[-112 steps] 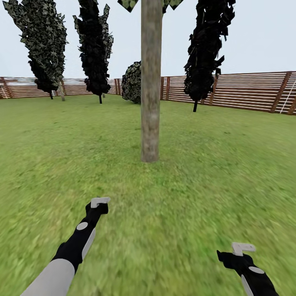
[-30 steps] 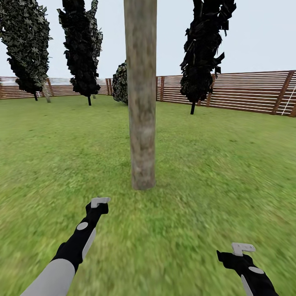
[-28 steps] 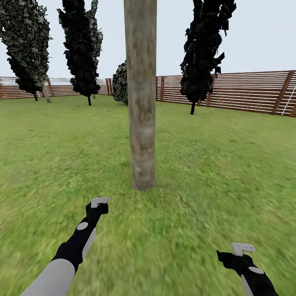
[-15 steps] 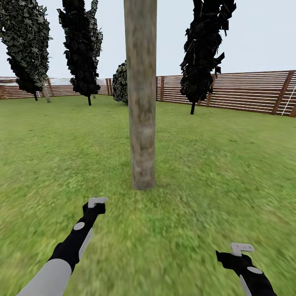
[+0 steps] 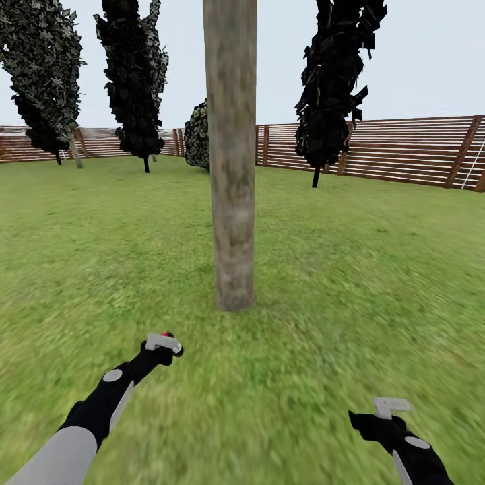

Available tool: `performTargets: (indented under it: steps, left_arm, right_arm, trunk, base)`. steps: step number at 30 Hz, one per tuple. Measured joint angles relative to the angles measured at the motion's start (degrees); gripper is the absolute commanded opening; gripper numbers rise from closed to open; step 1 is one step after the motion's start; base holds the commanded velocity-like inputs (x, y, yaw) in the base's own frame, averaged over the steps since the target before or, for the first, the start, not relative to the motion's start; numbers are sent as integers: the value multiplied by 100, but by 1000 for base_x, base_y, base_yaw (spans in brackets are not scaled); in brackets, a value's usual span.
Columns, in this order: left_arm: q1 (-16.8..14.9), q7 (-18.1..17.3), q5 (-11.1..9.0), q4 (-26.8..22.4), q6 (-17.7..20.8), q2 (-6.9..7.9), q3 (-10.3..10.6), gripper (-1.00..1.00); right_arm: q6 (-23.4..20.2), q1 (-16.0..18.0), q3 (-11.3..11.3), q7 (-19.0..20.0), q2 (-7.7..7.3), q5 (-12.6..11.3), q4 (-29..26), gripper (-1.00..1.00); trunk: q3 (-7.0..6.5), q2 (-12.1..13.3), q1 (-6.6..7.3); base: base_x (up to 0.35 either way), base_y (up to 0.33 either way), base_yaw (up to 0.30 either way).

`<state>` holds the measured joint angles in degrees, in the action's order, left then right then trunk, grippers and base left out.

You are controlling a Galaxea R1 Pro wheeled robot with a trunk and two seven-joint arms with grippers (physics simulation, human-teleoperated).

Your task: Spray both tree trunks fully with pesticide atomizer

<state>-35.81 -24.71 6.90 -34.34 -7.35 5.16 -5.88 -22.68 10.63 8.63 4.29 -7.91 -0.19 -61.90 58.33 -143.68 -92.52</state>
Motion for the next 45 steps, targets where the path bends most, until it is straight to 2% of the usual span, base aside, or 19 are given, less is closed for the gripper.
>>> performTargets:
  steps: [2,4,6,7,10,13,14,15,16,17,20,22,23,25,28,34,39,42,45]
  left_arm:
    - [-14,-741,369,3,74,88,3,-100]
    - [-30,-1520,859,-1,315,141,5,-100]
    - [-47,-2490,1467,-16,557,159,6,-100]
    - [-55,-2854,1671,-44,610,163,2,-100]
    - [-80,-3752,2097,-178,676,161,1,-100]
    - [-98,-4914,2355,-351,690,146,7,-100]
    - [-99,-5123,2433,-371,690,145,8,-100]
    - [-102,-5325,2553,-385,691,144,8,-100]
    - [-103,-5530,2717,-407,691,144,9,-100]
    - [-103,-5894,3110,-477,690,128,11,-100]
    - [-107,-6157,3755,-536,693,-34,15,-100]
    - [-108,-6216,4150,-547,697,-167,16,-100]
    - [-109,-6240,4356,-551,698,-239,17,-100]
    - [-110,-6255,4502,-554,698,-305,17,-100]
    - [-110,-6271,4581,-554,690,-340,17,-100]
    - [-110,-6377,4610,-548,675,-354,84,-100]
    - [-109,-6453,4610,-556,674,-366,569,-100]
    - [-110,-6458,4610,-556,672,-441,782,-100]
    - [-110,-6459,4606,-587,667,-552,861,-100]
  right_arm:
    - [0,2,4,521,-17,21,-8,100]
    - [-5,49,5,1194,-32,32,-10,100]
    - [-26,301,6,2124,-44,36,-15,100]
    - [-41,466,7,2468,-47,40,-15,100]
    - [-68,970,7,3409,-45,43,-9,100]
    - [-79,1249,3,5217,-39,155,-40,100]
    - [-79,1262,3,5529,-38,204,-50,100]
    - [-79,1269,1,5789,-37,244,-57,-100]
    - [-79,1274,1,6005,-36,271,-61,-100]
    - [-79,1279,-1,6251,-25,297,-65,-100]
    - [-75,1282,-74,6388,5,313,-71,-100]
    - [-74,1282,-392,6421,13,316,-75,-100]
    - [-74,1282,-776,6432,17,317,-82,-100]
    - [-75,1283,-1285,6439,20,318,-114,-100]
    - [-75,1283,-1574,6443,24,315,-177,-100]
    - [-75,1283,-1675,6444,34,309,-419,-100]
    - [-79,1283,-1697,6444,41,309,-645,-100]
    - [-75,1283,-1712,6447,62,309,-660,-100]
    - [-76,1287,-1715,6452,197,315,-667,-100]
  trunk:
    - [0,0,0]
    - [0,0,0]
    - [0,0,0]
    - [-1,0,0]
    - [-1,0,0]
    - [0,0,0]
    - [0,0,0]
    - [0,0,0]
    - [0,0,0]
    - [0,0,0]
    - [0,0,0]
    - [0,0,0]
    - [0,0,0]
    - [0,0,0]
    - [0,0,0]
    - [0,0,0]
    - [0,0,0]
    - [0,0,0]
    - [0,0,0]
  base:
    - [0,0,0]
    - [0,0,0]
    - [0,0,0]
    - [0,0,0]
    - [0,0,0]
    - [0,0,0]
    - [0,0,0]
    - [0,0,0]
    - [0,0,0]
    - [0,0,0]
    - [0,0,0]
    - [0,0,0]
    - [0,0,0]
    - [0,0,0]
    - [0,0,0]
    - [0,0,0]
    - [0,0,0]
    - [0,0,0]
    - [0,0,0]
